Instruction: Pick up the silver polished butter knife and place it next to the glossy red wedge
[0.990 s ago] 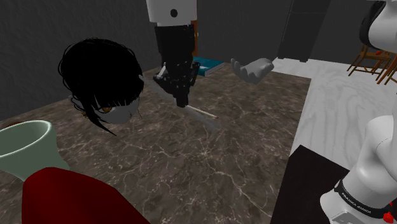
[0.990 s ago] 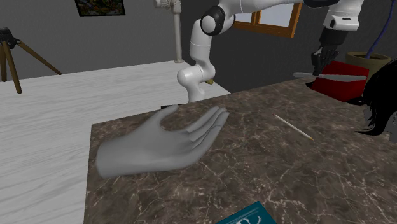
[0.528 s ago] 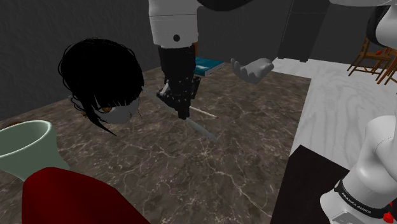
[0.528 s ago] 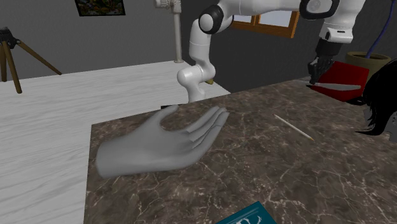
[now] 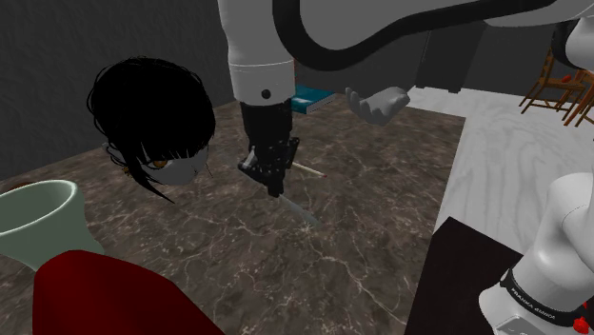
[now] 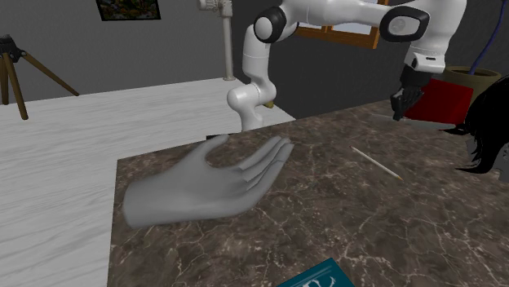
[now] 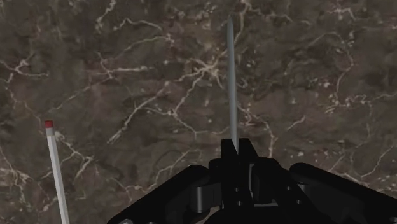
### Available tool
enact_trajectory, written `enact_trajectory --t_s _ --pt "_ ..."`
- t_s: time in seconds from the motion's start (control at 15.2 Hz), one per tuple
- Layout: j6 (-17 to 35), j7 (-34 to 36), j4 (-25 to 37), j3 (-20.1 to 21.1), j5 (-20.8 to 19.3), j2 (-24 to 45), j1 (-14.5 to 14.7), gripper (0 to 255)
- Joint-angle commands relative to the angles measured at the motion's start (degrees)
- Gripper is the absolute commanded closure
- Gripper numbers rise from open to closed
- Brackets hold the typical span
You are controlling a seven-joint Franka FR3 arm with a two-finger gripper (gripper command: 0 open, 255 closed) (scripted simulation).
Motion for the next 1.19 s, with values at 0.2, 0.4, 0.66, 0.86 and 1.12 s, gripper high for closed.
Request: enact_trajectory --t_s 0.2,0.4,0.66,0.86,1.12 --pt "4.0 0.0 -4.1 0.0 0.0 -0.2 0.0 255" --pt "5.2 0.0 -5.3 0.0 0.0 -0.1 -0.1 255" --pt "5.2 0.0 -5.3 0.0 0.0 -0.1 -0.1 255" --pt "5.2 0.1 -5.3 0.0 0.0 -0.1 0.0 0" --pt "5.2 0.1 -5.3 0.0 0.0 -0.1 0.0 0"
